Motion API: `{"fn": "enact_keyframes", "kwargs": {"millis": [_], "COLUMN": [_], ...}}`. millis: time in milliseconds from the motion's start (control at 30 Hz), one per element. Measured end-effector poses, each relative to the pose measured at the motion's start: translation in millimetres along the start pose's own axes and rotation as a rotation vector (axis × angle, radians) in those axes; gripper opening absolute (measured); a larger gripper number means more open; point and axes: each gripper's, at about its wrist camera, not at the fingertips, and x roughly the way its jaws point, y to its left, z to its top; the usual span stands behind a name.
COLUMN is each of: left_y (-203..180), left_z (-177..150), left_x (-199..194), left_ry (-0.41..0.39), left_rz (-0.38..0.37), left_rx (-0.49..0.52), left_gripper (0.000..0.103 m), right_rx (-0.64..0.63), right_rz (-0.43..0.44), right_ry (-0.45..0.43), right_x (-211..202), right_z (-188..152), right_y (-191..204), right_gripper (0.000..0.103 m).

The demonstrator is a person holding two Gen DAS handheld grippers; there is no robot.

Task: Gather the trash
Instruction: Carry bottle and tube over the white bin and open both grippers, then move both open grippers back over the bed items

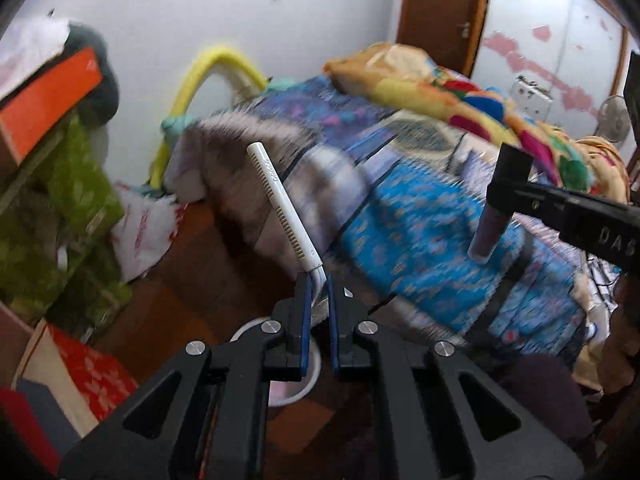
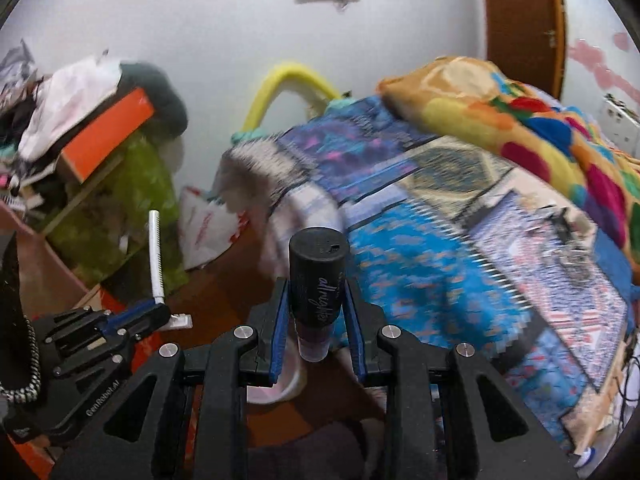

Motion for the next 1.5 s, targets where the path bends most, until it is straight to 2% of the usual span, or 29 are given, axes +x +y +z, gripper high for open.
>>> {"fn": "enact_keyframes", "kwargs": {"millis": [300,567,800,1000,1100,1167,1500], "left_y": [58.4,85.0,103.0,110.8,113.2,114.7,111.3], "left_z": [-54.0,-99.1,-116.1,-111.9,-108.4,-106.6,-91.3], "left_x": [63.8,131.7,171.4,188.4,190.4,188.8,156.9], "left_ry": [0.164,0.341,0.443,0.463,0.471,0.458,0.403], "left_rz": [0.068,0.083,0.070,0.054,0.039,0.041,0.063], "left_rx": [-0.126,-0.189,-0.252,-0.294,-0.314,-0.319,-0.288], "left_gripper": [0.007,0.007,0.007,0.007,0.021,0.028,0.028], "right_rx": [-0.066,-0.093,-0.108,-0.156,-0.159,-0.159,-0.183], "right_rz": [0.071,0.101,0.121,0.128,0.141,0.137,0.092], "right_ry": [0.186,0.366,0.506,0.543,0.561,0.549,0.479], "right_x": [76.1,141.8,187.8,203.9,208.4,208.2,180.5], "right_z": [-18.8,-38.6,-55.0,-54.2,-52.2,-51.2,-44.9], "right_y": [47.6,67.5,81.8,94.0,96.4,96.2,87.7], "right_gripper": [0.024,0.024,0.024,0.025,0.039,0.042,0.042]}}
